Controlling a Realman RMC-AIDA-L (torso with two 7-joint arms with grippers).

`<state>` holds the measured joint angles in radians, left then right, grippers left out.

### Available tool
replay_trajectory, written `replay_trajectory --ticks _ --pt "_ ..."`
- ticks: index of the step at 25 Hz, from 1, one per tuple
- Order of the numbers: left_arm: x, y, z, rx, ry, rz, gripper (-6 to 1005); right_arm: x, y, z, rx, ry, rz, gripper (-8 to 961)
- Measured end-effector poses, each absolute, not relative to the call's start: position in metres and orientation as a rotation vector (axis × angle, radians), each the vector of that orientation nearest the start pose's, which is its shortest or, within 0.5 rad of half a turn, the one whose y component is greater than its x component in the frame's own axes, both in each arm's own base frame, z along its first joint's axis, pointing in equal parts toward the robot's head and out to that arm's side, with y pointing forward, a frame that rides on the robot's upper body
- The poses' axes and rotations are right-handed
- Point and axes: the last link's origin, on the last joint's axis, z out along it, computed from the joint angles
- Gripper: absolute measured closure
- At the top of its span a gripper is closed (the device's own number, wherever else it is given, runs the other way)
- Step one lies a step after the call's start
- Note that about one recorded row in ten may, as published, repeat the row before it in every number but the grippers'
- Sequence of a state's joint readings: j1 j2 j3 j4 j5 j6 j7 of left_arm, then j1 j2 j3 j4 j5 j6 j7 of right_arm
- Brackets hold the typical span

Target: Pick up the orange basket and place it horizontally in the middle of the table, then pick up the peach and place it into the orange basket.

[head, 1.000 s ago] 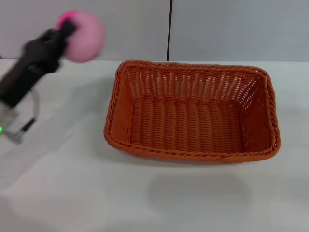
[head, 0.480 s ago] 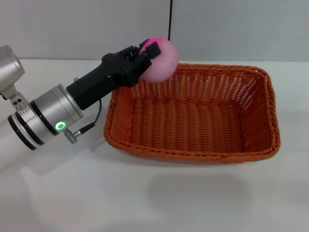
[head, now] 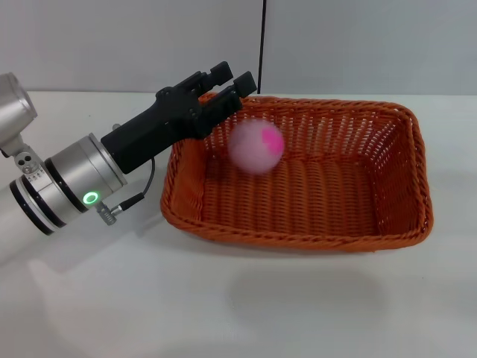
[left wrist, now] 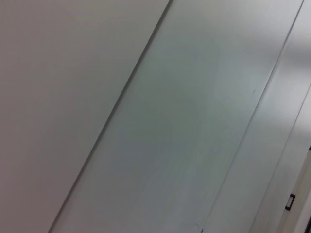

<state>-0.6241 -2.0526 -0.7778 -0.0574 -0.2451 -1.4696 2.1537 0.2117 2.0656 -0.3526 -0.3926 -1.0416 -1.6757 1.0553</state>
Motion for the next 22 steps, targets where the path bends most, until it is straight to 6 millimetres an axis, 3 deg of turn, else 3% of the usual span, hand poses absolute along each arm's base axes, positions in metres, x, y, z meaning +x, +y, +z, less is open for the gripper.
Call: replay_trajectory --ticks 3,7,12,13,14,18,22 --pt "-0.232 0.327 -0.052 -2.290 -0.801 -1.335 533 0.358 0.245 0.125 -1.375 0.526 1.322 417" --pt "-0.234 0.322 -0.048 -2.265 -0.781 -1.361 357 0.357 0.245 0.125 -1.375 0.524 1.327 417" --pt "-0.250 0.307 -0.021 -2.055 -0.639 -1.465 153 0.361 0.241 0.128 -1.338 0.523 1.325 418" --pt "-0.261 0.298 -0.005 -1.897 -0.596 -1.501 153 0.362 0.240 0.128 -1.322 0.527 1.326 418" --pt "-0.261 0.298 -0.005 -1.897 -0.596 -1.501 153 0.364 0.238 0.128 -1.307 0.531 1.327 418" --pt "-0.289 0.275 0.030 -1.543 -0.534 -1.513 153 0.375 0.229 0.131 -1.193 0.559 1.330 418" --pt "-0.304 0.261 0.049 -1.407 -0.488 -1.482 153 0.381 0.224 0.134 -1.139 0.569 1.322 418"
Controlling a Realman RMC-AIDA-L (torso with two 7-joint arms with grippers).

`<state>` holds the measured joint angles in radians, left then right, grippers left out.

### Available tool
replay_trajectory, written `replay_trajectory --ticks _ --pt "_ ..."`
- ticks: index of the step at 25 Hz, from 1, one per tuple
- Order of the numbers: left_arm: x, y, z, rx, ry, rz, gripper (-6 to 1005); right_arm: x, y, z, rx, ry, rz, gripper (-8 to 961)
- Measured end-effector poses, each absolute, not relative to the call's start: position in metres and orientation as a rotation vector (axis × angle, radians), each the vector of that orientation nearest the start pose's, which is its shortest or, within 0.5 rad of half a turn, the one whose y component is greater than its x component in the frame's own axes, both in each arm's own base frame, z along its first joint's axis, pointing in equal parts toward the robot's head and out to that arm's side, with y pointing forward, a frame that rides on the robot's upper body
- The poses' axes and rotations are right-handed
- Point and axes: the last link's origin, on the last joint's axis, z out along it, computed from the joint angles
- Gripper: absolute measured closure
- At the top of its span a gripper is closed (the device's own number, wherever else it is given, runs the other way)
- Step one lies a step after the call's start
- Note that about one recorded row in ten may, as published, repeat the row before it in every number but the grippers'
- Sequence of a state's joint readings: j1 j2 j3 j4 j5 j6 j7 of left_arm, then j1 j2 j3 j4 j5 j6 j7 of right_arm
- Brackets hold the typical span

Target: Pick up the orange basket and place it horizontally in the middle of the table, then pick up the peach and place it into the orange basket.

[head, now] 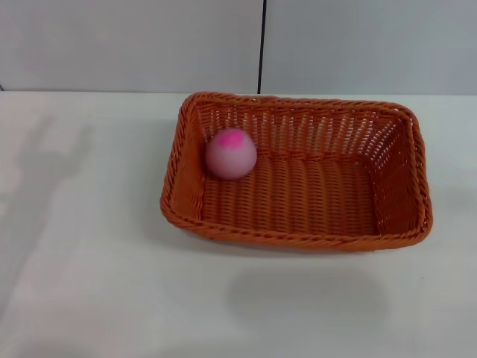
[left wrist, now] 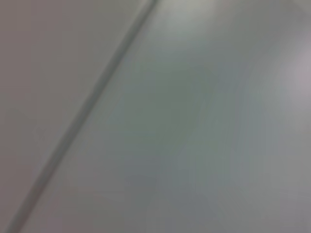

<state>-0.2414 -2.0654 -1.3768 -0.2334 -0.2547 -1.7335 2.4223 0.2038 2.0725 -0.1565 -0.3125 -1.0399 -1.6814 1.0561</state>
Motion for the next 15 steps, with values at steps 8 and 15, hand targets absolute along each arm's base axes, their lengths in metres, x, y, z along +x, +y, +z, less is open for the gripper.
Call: replay_trajectory --ticks 8,15 --pt "-0.328 0.245 0.075 -1.219 -0.450 -1.422 153 0.395 0.210 0.135 -0.983 0.587 1.304 417" --pt "-0.332 0.245 0.078 -1.190 -0.452 -1.406 153 0.398 0.207 0.135 -0.955 0.591 1.298 418"
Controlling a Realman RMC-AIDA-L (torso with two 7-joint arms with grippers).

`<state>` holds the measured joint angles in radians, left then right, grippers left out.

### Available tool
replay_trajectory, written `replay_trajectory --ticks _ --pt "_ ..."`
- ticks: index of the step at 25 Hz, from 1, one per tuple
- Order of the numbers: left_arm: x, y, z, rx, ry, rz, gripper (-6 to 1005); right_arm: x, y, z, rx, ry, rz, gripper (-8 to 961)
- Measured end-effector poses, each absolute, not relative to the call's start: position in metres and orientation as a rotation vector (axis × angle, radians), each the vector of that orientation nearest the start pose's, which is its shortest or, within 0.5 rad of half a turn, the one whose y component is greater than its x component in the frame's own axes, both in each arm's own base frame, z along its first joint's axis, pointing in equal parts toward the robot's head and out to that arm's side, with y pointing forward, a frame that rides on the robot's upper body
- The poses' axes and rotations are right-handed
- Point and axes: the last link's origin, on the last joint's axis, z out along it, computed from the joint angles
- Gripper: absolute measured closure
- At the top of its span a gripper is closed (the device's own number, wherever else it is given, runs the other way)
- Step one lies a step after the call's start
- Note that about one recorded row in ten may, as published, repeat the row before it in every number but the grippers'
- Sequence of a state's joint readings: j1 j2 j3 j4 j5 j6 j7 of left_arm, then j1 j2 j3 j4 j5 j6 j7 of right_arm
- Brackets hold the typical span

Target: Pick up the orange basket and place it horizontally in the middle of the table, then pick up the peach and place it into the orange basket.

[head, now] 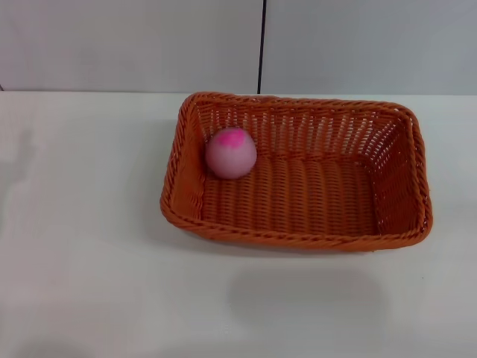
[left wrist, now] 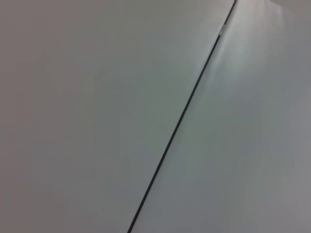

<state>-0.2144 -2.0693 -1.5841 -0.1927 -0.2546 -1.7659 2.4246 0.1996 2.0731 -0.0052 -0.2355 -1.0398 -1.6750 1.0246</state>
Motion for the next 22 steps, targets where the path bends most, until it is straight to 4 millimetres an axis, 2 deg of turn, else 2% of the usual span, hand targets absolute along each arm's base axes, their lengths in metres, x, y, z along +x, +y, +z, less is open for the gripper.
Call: replay_trajectory --ticks 22 --pt "-0.3365 0.2399 0.0789 -1.180 -0.460 -1.393 153 0.4004 0.2066 0.1326 -0.942 0.602 1.282 418"
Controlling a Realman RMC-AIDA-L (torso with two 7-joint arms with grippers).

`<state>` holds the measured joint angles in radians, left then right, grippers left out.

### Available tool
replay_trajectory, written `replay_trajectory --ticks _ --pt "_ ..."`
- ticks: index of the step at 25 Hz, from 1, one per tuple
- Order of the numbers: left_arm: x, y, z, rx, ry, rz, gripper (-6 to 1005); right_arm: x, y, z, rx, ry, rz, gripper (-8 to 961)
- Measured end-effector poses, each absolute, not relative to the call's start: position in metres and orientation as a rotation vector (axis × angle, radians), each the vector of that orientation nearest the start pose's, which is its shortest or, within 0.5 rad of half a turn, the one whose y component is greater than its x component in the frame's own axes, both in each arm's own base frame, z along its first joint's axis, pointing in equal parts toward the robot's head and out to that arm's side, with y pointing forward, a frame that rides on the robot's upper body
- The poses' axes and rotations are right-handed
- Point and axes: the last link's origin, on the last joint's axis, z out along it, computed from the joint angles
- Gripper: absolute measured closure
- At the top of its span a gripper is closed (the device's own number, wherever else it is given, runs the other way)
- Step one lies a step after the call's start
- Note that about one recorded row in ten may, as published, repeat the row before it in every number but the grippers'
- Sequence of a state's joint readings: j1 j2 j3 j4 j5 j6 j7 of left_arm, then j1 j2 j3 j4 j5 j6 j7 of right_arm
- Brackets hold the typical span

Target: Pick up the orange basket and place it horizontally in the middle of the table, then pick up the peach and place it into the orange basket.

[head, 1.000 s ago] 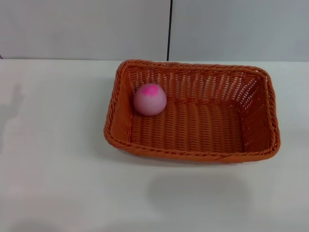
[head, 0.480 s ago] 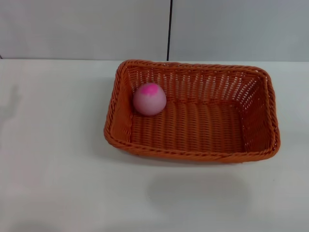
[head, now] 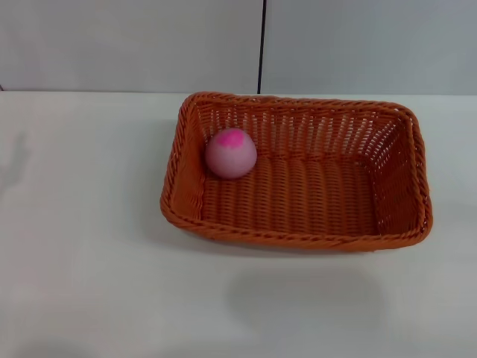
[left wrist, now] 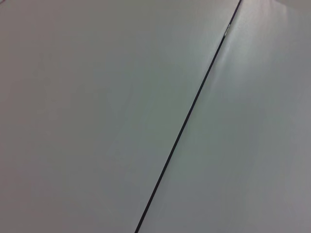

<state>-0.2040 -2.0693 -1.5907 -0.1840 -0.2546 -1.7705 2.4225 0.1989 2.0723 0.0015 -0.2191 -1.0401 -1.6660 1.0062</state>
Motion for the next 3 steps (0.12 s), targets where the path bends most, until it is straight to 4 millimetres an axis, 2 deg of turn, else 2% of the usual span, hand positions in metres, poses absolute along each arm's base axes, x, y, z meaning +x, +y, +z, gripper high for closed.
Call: replay_trajectory --ticks 3 --pt "-0.3366 0.2397 0.0785 -1.180 -0.460 -1.391 153 0.4006 0.2068 0.1325 -0.942 0.604 1.281 418"
